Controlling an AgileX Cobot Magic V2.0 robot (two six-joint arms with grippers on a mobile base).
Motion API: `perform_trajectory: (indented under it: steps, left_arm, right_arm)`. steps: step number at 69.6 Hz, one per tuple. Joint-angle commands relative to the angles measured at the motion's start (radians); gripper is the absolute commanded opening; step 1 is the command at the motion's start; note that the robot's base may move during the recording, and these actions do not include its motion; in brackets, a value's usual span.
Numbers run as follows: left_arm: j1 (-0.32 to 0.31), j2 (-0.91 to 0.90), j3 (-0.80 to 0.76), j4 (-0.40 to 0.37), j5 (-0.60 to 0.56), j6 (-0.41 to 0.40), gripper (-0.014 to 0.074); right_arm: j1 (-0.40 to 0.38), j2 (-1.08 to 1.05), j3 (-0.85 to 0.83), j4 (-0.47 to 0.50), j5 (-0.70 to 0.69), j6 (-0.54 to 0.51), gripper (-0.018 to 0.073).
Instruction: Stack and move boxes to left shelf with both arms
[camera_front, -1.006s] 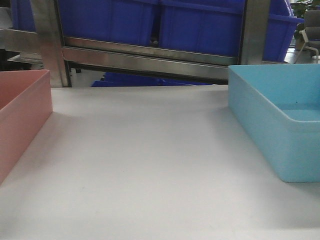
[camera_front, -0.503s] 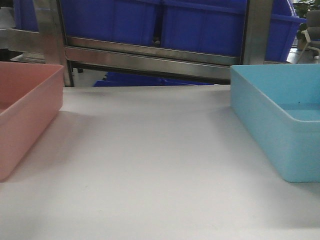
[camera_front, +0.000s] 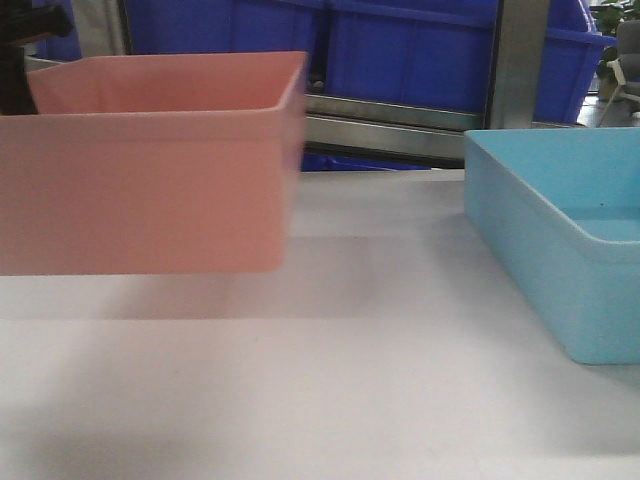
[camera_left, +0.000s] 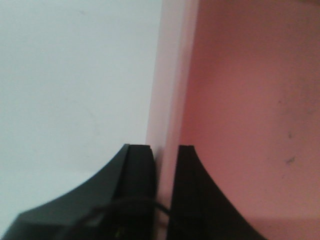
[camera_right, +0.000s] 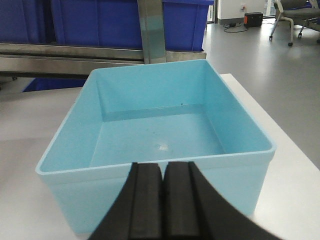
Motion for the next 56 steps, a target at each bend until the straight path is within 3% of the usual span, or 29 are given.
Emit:
perform_trajectory:
  steps: [1,8,14,43,50,56]
  left_arm:
    - [-0.071,-0.046,-0.030,0.061,-0.058,-0.117,-0.0010]
    - [-0.137,-0.036,-0.002,0.141,-0.090,-0.211,-0.0010]
    - [-0.166,-0.016,0.021,0.152,-0.109,-0.257,-0.0010]
    - [-0.205,0.110,0.025,0.150,-0.097,-0.262,-0.0005]
    - [-0.205,0.110,0.023,0.150,-0.093,-0.259,0.0055]
    - [-0.205,0.110,0.021,0.150,-0.093,-0.246,0.0185]
  right_arm:
    - [-0.006,-0.005,-0.002,-0.001,-0.090,-0.011,0.0057]
    - [-0.006,-0.005,-0.002,-0.001,-0.089,-0.011,0.0057]
    - [-0.006,-0.005,-0.002,-0.001,-0.089,-0.011,0.0057]
    - [-0.006,-0.005,-0.002,-0.001,-0.089,-0.011,0.0057]
    - [-0.006,-0.005,-0.002,-0.001,-0.090,-0.011,0.0057]
    - [-0.006,-0.005,-0.002,-0.001,-0.091,-0.011,0.0057]
